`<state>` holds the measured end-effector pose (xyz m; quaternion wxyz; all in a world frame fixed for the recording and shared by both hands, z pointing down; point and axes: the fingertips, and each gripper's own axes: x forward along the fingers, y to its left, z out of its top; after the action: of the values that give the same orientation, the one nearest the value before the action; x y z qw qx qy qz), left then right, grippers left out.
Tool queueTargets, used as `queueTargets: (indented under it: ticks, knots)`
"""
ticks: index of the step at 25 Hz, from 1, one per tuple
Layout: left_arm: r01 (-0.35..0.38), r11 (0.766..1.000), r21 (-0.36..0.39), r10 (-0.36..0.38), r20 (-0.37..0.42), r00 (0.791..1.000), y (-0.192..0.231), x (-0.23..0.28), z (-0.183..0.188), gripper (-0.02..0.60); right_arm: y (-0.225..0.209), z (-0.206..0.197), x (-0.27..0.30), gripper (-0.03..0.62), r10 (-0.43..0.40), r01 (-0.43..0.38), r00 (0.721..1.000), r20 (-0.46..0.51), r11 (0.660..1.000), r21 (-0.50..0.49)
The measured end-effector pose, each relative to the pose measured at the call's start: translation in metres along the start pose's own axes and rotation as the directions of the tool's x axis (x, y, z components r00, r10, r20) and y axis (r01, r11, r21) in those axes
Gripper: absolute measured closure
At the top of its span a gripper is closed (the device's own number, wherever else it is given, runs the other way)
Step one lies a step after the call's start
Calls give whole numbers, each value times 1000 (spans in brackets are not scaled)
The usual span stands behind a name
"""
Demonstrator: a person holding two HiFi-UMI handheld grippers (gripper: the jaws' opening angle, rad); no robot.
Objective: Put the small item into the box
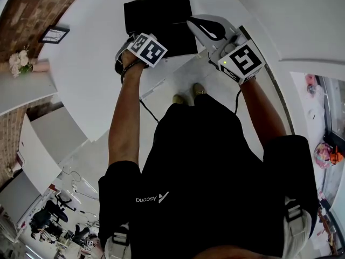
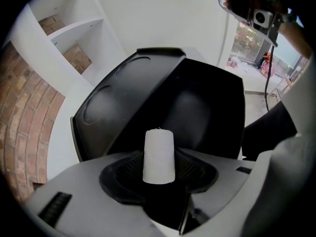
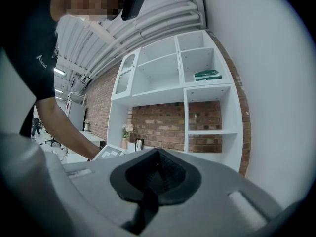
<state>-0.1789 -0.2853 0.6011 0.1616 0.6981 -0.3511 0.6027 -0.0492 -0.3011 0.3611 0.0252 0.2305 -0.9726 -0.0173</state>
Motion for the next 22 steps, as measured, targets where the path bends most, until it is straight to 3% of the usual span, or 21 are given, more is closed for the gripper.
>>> queueTargets:
  ticks: [15,22]
  knots:
    - [-3,1000,14,3,4,1000,-1,2,0,390,-1,-3,0,592,-5,5,1000,-5,1000,9]
    - [-17,1000,-2,17,54,998,2,-11,2,374,3,-5,0,592,-1,1,1000,-12,1000,10]
